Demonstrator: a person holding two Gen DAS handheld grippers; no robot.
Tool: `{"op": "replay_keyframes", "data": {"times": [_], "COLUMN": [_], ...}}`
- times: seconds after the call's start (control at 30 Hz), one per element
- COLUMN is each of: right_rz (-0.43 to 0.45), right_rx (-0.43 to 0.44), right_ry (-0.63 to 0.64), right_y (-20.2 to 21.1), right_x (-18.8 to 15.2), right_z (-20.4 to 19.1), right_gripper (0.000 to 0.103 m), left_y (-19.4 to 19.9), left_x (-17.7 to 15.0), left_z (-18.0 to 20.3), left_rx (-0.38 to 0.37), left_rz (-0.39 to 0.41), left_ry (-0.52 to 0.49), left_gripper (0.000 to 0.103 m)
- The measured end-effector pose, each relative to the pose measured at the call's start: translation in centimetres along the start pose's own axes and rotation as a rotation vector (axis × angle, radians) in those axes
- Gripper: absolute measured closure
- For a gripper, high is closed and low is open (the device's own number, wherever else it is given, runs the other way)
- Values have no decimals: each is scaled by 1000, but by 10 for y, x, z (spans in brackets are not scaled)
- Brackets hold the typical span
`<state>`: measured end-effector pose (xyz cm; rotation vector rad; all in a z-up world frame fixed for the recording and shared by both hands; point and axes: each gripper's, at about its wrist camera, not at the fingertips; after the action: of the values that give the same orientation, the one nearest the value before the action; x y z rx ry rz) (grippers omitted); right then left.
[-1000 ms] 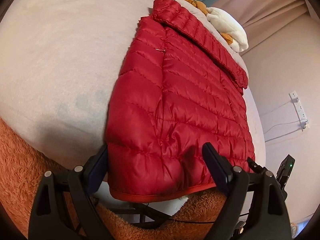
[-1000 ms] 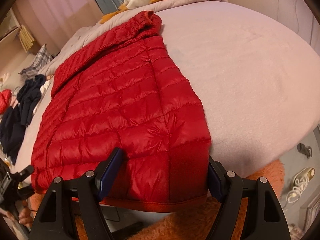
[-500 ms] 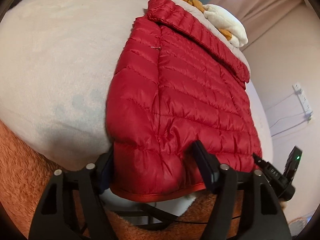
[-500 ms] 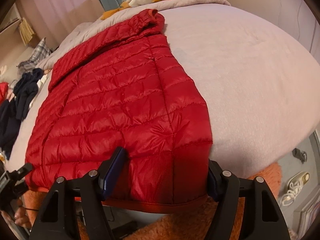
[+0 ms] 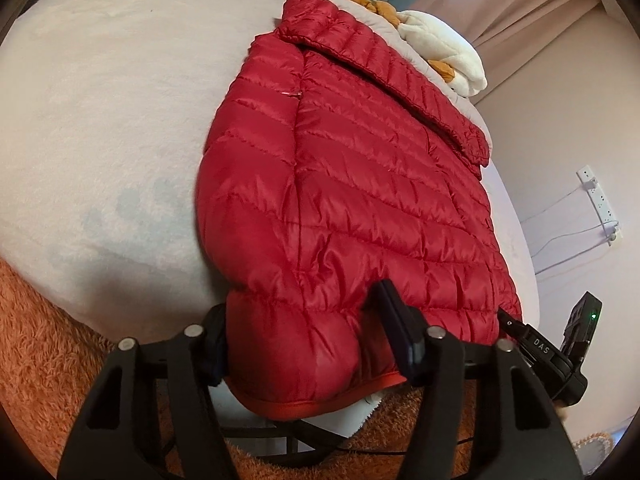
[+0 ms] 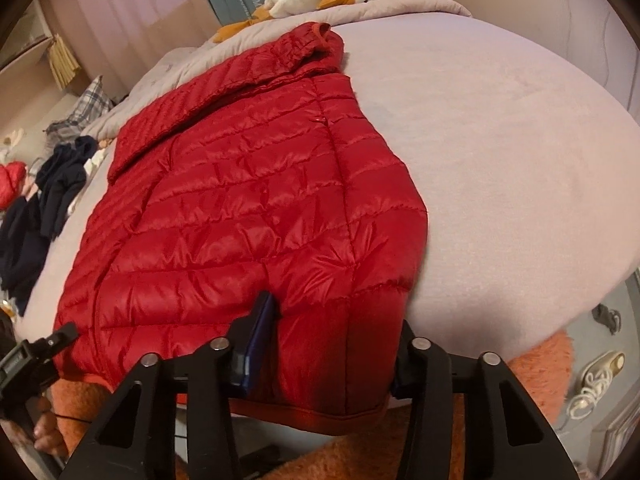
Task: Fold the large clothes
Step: 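Grasp the folded edge of the jacket with both tools, then lift the folded edge with both tools and fold it over again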
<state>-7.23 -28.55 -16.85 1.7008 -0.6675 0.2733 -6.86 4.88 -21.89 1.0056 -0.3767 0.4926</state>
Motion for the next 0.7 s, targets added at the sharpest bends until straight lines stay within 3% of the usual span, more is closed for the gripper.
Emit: {"op": "replay_keyframes", "data": {"times": [0.03, 0.1, 0.2, 0.27, 0.7], "right_rz": [1, 7, 2, -4, 72], "right_rx": [5, 7, 33, 72, 101], "right_ry": [-4, 0, 6, -6, 33], "right_y": [-1, -1, 0, 2, 27], "right_x": [0, -1, 0, 2, 8], "right_z": [0, -2, -3, -2, -8], "right_gripper": [56, 59, 75, 78, 83], "left_y": [-1, -3, -3, 3, 38], "left_x": [0, 0, 1, 1, 15], "left_z": [1, 3, 3, 7, 33], "left_rx": [4, -11, -43, -27, -37], "left_rz": [4, -2, -3, 22, 114], "left_ry": [-8, -7, 30, 29, -45], "left_gripper": [54, 73, 83, 84, 86]}}
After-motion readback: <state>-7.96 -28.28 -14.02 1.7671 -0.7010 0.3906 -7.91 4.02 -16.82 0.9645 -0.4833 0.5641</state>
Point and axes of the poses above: each gripper's, at about its wrist camera, not at the fingertips, and y roughly against the way its jaws point, z to its right, x to its top, and after that the axes turned 7 degrees about -y, right-handed
